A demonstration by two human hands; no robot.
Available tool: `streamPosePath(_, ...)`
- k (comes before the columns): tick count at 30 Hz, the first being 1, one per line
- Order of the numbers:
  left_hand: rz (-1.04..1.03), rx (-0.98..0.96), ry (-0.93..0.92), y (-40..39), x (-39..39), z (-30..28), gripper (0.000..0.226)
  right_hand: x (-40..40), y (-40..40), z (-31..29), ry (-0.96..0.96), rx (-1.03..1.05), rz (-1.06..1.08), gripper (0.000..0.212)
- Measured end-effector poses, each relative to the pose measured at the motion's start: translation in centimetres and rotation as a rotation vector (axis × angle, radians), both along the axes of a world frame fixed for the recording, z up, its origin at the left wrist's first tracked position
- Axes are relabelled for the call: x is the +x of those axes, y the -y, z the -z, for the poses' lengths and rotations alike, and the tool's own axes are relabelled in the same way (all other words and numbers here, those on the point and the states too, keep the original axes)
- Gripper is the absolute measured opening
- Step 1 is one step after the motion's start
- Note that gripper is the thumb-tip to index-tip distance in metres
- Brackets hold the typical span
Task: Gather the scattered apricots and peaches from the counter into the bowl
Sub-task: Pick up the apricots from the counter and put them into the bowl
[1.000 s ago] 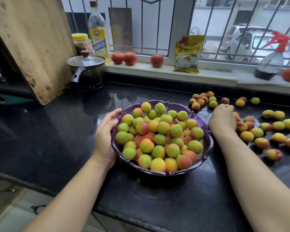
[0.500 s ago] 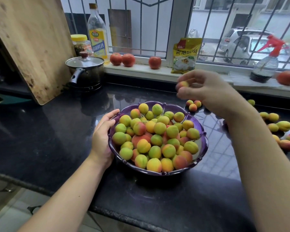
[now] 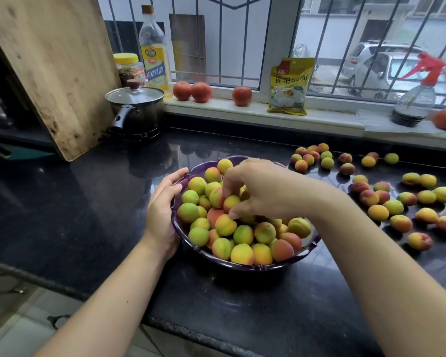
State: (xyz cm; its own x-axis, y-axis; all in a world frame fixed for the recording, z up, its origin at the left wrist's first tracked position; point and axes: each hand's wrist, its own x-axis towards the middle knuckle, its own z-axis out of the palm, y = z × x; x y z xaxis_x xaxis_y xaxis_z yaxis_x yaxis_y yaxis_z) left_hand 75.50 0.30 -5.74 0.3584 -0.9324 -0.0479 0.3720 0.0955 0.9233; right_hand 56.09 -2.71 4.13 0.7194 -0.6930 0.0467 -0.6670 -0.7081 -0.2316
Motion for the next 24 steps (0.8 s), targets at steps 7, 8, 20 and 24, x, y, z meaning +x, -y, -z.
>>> streamPosePath(7,0.005,-0.007,-0.017,-0.2,0.0,0.0,0.035,-0.5,0.2,-0.2,0.004,0.053,0.016,0.036)
streamPosePath(8,0.006,-0.010,-0.020,-0.2,0.0,0.1,0.036,-1.0,0.2,-0.8,0.042,0.082,0.032,0.037)
streamPosePath(20,0.023,-0.039,-0.013,0.1,0.3,0.1,0.045,-10.9,11.5,10.4,0.350,-0.123,0.875,0.043)
streamPosePath(24,0.036,-0.034,-0.003,0.2,0.5,0.6,0.038,-10.1,12.3,10.8,0.159,-0.142,0.853,0.053)
